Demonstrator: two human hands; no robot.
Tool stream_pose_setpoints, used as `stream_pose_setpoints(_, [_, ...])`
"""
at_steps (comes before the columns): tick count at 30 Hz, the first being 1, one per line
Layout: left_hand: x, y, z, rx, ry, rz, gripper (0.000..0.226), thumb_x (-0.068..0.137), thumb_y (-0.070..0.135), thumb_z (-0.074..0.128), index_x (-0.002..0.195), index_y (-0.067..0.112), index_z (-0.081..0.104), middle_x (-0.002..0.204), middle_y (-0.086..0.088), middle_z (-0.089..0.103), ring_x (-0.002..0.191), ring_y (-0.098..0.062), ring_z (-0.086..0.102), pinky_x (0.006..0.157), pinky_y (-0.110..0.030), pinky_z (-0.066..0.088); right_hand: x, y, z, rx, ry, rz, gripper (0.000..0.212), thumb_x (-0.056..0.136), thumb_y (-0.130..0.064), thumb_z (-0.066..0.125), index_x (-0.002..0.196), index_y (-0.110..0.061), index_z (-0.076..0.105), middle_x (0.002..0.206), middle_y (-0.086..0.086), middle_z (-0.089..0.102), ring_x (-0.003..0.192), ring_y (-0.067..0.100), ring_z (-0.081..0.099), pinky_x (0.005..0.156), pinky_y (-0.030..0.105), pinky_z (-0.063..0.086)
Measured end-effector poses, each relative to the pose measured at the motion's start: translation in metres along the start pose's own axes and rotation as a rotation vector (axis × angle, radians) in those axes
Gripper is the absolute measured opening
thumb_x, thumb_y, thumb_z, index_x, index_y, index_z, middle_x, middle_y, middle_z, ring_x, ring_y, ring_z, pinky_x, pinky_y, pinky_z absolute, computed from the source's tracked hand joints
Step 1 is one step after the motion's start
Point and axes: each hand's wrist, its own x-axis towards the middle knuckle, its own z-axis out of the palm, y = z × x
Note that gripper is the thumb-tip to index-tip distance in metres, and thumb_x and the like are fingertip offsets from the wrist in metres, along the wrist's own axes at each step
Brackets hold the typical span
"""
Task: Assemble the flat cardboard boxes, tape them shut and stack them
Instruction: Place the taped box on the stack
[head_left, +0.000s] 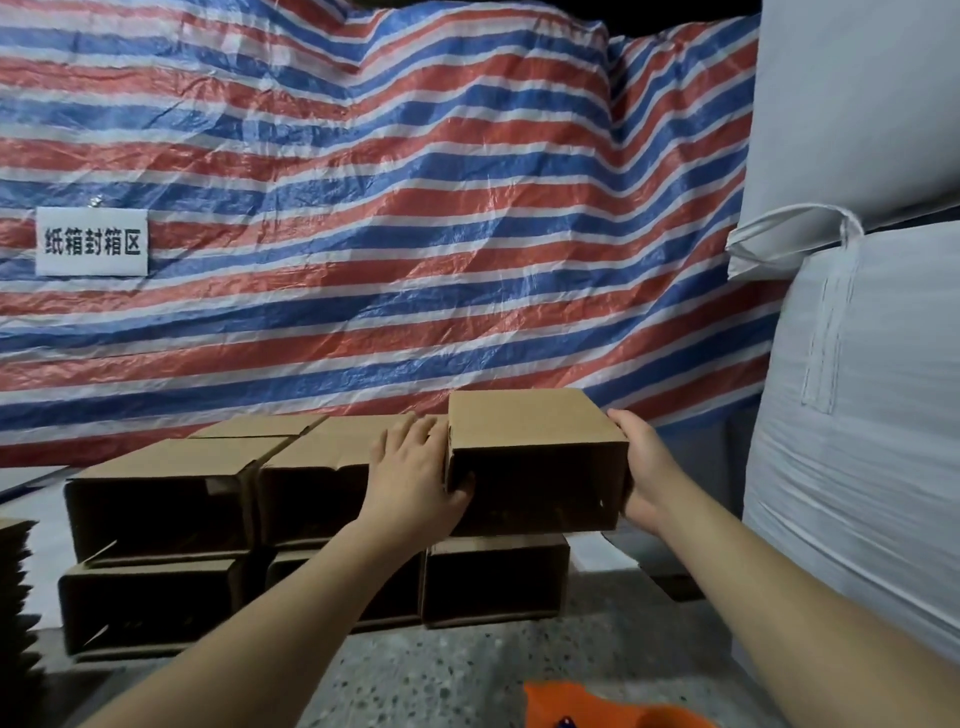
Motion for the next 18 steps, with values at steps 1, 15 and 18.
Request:
stream_pose_setpoints(1, [0.005, -0.002, 0.007, 0.046, 0.012, 0.002, 0.078, 0.088, 0.057, 0.052, 0.152, 0.024, 0.024, 0.157, 0.003, 0.030, 0.149, -0.022, 0.012, 0.120, -0.043, 0.006, 0.011, 0.004, 0.001, -0.005, 0.000, 0.017, 0.042, 0.101, -0.045, 0.046, 0.087, -0.019, 0.076, 0.083, 0.006, 0.073, 0.081, 0.021, 0.072, 0.074, 0.035, 0.056])
stream_pose_setpoints(15, [0.032, -0.034, 0.061, 0.477, -0.051, -0.057, 0.089, 0.087, 0.077, 0.024, 0.150, 0.015, 0.033, 0.157, -0.006, 0.031, 0.150, -0.028, 0.011, 0.116, -0.052, -0.003, 0.095, 0.053, 0.022, 0.067, -0.045, 0.233, 0.039, 0.100, -0.039, 0.042, 0.073, -0.017, 0.061, 0.063, 0.001, 0.057, 0.060, 0.017, 0.060, 0.057, 0.029, 0.046])
stream_pose_setpoints(18, [0.031, -0.035, 0.065, 0.479, -0.064, -0.105, 0.089, 0.088, 0.076, 0.026, 0.152, 0.014, 0.027, 0.158, -0.006, 0.027, 0.150, -0.028, 0.009, 0.115, -0.052, -0.003, 0.098, 0.057, 0.023, 0.048, -0.071, 0.252, 0.037, 0.101, -0.041, 0.044, 0.081, -0.016, 0.062, 0.068, 0.002, 0.060, 0.065, 0.017, 0.061, 0.061, 0.030, 0.046])
